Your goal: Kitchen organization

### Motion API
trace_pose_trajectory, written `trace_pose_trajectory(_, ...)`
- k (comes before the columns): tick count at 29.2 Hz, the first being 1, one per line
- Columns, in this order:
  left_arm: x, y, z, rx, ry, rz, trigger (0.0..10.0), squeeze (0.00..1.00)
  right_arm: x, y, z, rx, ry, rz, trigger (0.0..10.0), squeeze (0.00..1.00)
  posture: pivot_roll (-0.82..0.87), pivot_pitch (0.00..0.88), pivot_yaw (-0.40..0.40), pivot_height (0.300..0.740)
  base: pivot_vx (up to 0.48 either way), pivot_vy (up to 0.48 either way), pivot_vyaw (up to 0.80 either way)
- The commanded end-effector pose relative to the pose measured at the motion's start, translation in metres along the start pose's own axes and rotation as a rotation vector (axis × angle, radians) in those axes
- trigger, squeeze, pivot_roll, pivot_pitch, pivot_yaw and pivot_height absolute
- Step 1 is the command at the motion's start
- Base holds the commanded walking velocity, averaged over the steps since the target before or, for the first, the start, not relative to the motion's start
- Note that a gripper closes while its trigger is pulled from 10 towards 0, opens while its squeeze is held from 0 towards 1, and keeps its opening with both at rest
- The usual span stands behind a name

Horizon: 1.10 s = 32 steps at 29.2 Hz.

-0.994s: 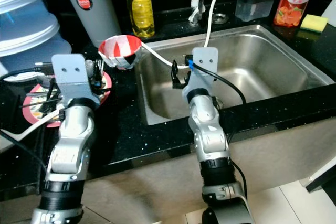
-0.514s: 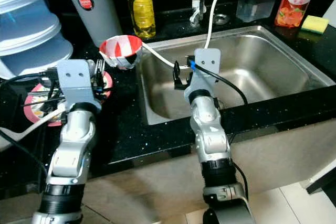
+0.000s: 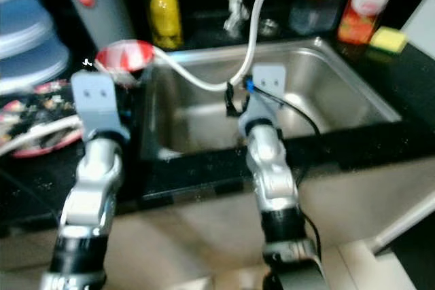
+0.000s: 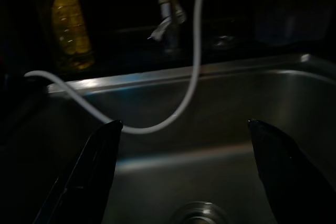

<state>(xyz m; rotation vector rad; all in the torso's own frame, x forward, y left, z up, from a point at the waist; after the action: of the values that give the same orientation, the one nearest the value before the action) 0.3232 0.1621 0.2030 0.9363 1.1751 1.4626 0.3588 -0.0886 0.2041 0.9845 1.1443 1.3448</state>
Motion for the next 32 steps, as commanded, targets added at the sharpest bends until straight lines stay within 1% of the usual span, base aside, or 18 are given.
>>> trace_pose_trajectory(1, 0.005, -0.002, -0.001, 0.010, 0.018, 0.011, 10.0, 0.00, 0.005, -0.002, 0.001, 0.008, 0.016, 0.009, 10.0, 0.00, 0.02, 0.000, 0.060, 0.740, 0.000, 0.000, 0.00)
trace_pose_trajectory(7, 0.008, 0.000, -0.001, 0.001, 0.034, 0.004, 10.0, 0.00, 0.008, -0.001, 0.003, 0.004, 0.028, 0.013, 10.0, 0.00, 0.02, 0.000, 0.057, 0.740, 0.000, 0.000, 0.00)
trace_pose_trajectory(23, 0.005, -0.002, 0.000, 0.014, 0.025, -0.004, 10.0, 0.00, 0.004, -0.003, 0.001, 0.010, 0.012, 0.010, 10.0, 0.00, 0.00, 0.000, 0.069, 0.740, 0.000, 0.000, 0.00)
trace_pose_trajectory(24, 0.005, -0.003, 0.000, 0.023, 0.028, -0.014, 10.0, 0.00, 0.004, -0.003, 0.000, 0.009, 0.011, 0.010, 10.0, 0.00, 0.00, 0.000, 0.071, 0.740, 0.000, 0.000, 0.00)
trace_pose_trajectory(27, 0.011, -0.006, -0.001, 0.054, 0.054, -0.056, 10.0, 0.00, 0.004, -0.002, 0.000, 0.006, 0.010, 0.010, 10.0, 0.00, 0.00, 0.000, 0.075, 0.740, 0.000, 0.000, 0.00)
trace_pose_trajectory(28, 0.011, -0.006, -0.001, 0.054, 0.054, -0.056, 10.0, 0.00, 0.004, -0.002, 0.000, 0.006, 0.010, 0.010, 10.0, 0.00, 0.00, 0.000, 0.075, 0.740, 0.000, 0.000, 0.00)
trace_pose_trajectory(29, 0.017, -0.008, 0.000, 0.076, 0.077, -0.064, 10.0, 0.00, 0.003, 0.000, 0.000, 0.000, 0.008, 0.009, 10.0, 0.00, 0.00, 0.000, 0.076, 0.740, 0.000, 0.000, 0.00)
trace_pose_trajectory(30, 0.025, -0.012, 0.001, 0.117, 0.097, -0.027, 10.0, 0.00, -0.001, 0.004, 0.002, -0.013, 0.002, 0.001, 10.0, 0.00, 0.01, 0.000, 0.074, 0.740, 0.000, 0.000, 0.00)
trace_pose_trajectory(32, 0.025, -0.012, 0.001, 0.117, 0.097, -0.027, 10.0, 0.00, -0.001, 0.004, 0.002, -0.013, 0.002, 0.001, 10.0, 0.00, 0.01, 0.000, 0.074, 0.740, 0.000, 0.000, 0.00)
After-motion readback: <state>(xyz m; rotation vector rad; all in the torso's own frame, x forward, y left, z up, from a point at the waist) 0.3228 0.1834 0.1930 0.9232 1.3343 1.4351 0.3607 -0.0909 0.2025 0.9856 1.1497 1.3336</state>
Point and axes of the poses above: a point about 5 cm out from each wrist's last joint towards the gripper, its own z axis pointing out of the wrist towards the gripper, its own y axis along the axis of the wrist's last joint, x = y × z, the point moved 2 cm from there along z, pointing out of the wrist towards the gripper, and after that the axes turned 7 degrees about -z, right-handed, at the moved point
